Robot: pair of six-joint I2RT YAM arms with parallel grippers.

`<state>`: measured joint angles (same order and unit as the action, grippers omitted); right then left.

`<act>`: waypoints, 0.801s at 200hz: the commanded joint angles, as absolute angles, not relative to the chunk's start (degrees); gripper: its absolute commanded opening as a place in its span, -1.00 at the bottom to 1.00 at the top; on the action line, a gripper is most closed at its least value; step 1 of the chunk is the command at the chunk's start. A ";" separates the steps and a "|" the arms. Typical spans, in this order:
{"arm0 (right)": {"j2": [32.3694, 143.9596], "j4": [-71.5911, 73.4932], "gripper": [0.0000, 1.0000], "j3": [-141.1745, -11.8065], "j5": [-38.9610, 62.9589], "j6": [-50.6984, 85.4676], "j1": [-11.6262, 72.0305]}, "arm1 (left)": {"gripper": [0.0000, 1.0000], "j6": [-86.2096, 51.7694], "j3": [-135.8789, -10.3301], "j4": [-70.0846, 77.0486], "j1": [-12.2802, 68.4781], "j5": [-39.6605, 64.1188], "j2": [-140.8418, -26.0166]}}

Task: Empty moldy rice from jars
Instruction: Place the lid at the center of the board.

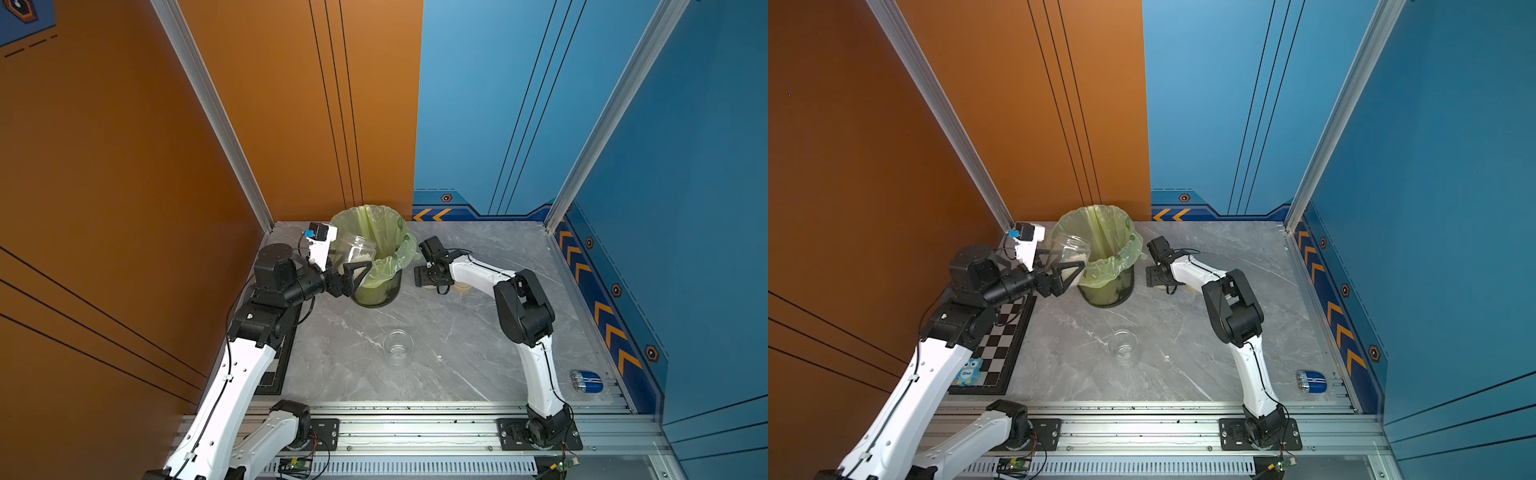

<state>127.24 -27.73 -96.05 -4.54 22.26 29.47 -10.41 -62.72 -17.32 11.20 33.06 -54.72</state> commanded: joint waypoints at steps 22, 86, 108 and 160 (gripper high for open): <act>124.44 -32.32 1.00 -96.04 -2.04 21.89 29.62 | -1.00 -11.06 -65.31 -13.92 10.61 31.04 -53.23; 116.84 -34.50 1.00 -93.40 -1.80 23.75 29.71 | -1.00 -11.44 -65.04 -13.89 10.63 30.74 -52.67; 114.45 -36.07 1.00 -92.80 -1.97 24.60 29.54 | -1.00 -11.52 -64.65 -13.90 10.58 30.09 -51.98; 108.20 -40.19 1.00 -92.81 -2.35 25.14 29.27 | -1.00 -11.60 -64.08 -13.89 10.52 30.19 -51.00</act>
